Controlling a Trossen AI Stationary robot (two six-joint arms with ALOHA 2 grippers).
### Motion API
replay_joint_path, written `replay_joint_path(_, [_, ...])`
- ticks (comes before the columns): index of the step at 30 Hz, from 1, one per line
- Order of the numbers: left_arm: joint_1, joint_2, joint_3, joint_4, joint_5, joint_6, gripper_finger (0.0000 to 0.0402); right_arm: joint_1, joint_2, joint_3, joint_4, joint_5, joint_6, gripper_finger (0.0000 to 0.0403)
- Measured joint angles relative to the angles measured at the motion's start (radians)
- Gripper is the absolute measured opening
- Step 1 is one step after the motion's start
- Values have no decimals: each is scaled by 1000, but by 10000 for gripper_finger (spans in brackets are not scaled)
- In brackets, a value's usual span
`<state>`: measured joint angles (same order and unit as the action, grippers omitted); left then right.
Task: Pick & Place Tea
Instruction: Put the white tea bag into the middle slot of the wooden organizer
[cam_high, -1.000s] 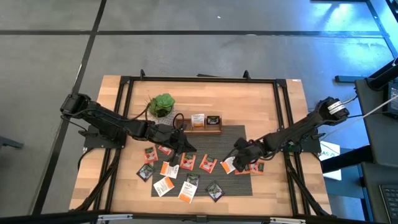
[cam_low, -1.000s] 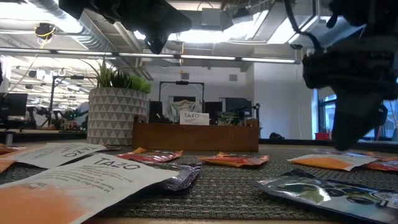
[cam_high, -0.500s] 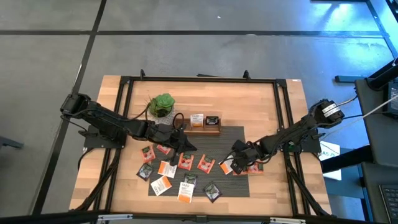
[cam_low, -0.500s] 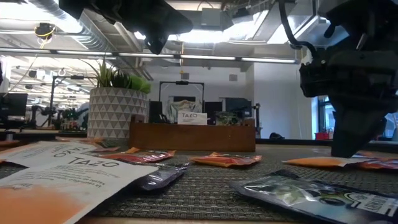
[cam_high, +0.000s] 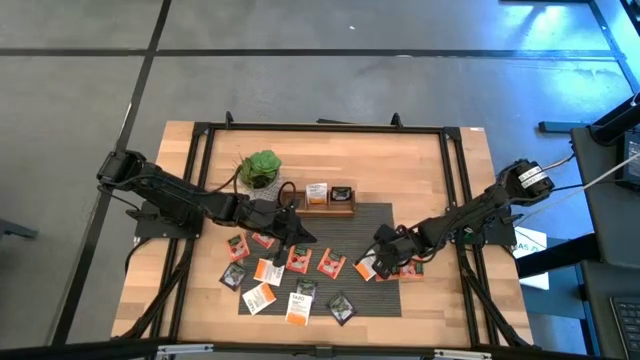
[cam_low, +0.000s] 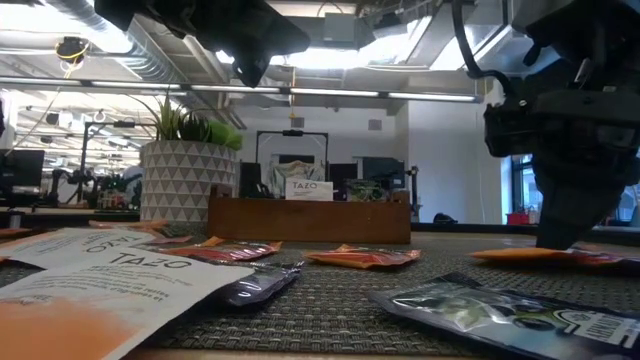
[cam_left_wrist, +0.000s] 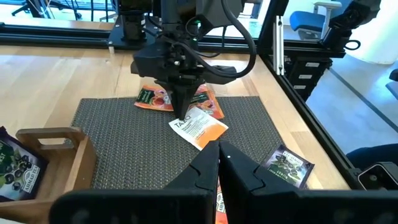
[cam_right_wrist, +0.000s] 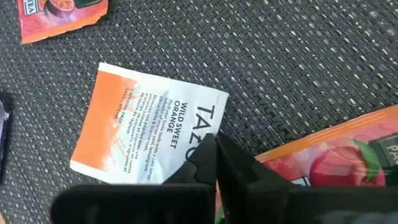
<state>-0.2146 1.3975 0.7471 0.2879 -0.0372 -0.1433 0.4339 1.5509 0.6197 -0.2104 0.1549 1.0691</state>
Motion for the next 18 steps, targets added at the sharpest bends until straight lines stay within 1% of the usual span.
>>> replay_joint_path(4, [0, 0, 0, 0, 0, 0, 8, 0, -31, 3, -10, 2, -36, 4])
replay_joint_path(9, [0, 0, 0, 0, 0, 0, 6, 0, -59, 25, -5, 56, -108, 3])
replay_joint_path(13, [0, 0, 0, 0, 0, 0, 8, 0, -59, 55, -6, 62, -189, 2])
replay_joint_path(18, [0, 0, 0, 0, 0, 0, 6, -2, -59, 104, -9, 106, -305, 2])
